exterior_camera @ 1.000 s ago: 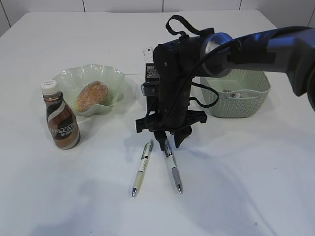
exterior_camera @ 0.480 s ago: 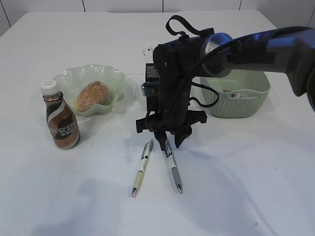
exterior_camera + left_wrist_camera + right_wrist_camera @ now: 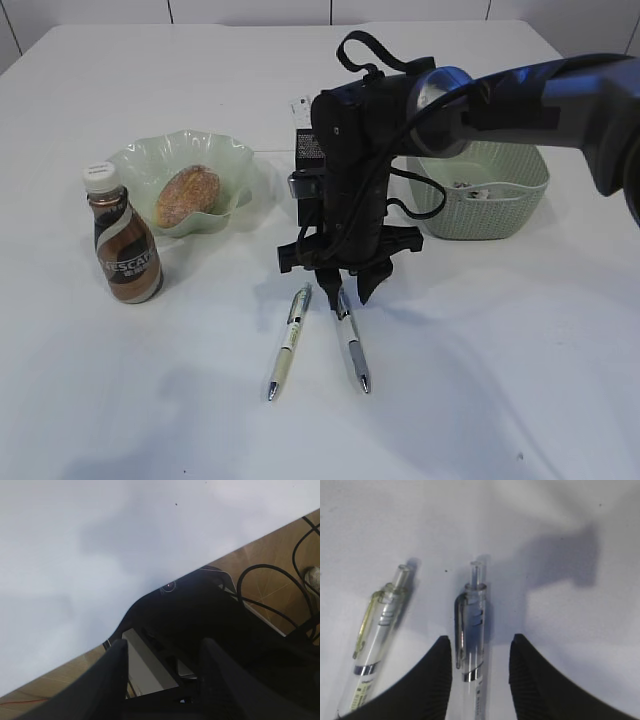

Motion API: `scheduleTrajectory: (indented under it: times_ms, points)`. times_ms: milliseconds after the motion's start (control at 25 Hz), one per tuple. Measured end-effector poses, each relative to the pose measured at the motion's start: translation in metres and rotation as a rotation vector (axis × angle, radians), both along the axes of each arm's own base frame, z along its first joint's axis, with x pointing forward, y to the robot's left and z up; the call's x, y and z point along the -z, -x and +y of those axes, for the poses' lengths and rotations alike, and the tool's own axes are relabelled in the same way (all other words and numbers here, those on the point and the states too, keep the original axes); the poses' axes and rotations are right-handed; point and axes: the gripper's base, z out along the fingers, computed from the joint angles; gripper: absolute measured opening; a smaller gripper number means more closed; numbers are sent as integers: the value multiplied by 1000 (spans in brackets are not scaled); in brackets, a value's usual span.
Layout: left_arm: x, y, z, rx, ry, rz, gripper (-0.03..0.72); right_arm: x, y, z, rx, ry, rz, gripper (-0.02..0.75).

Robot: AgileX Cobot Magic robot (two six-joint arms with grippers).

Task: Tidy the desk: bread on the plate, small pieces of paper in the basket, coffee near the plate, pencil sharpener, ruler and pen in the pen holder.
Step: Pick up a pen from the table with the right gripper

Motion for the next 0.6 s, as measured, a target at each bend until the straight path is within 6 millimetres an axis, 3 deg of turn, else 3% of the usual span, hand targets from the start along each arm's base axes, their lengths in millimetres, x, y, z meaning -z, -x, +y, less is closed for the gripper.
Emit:
scheduleTrajectory:
  times_ms: [600]
  points:
    - [0, 0, 0, 0, 0, 0, 328, 0, 1, 1, -8, -10, 6, 317]
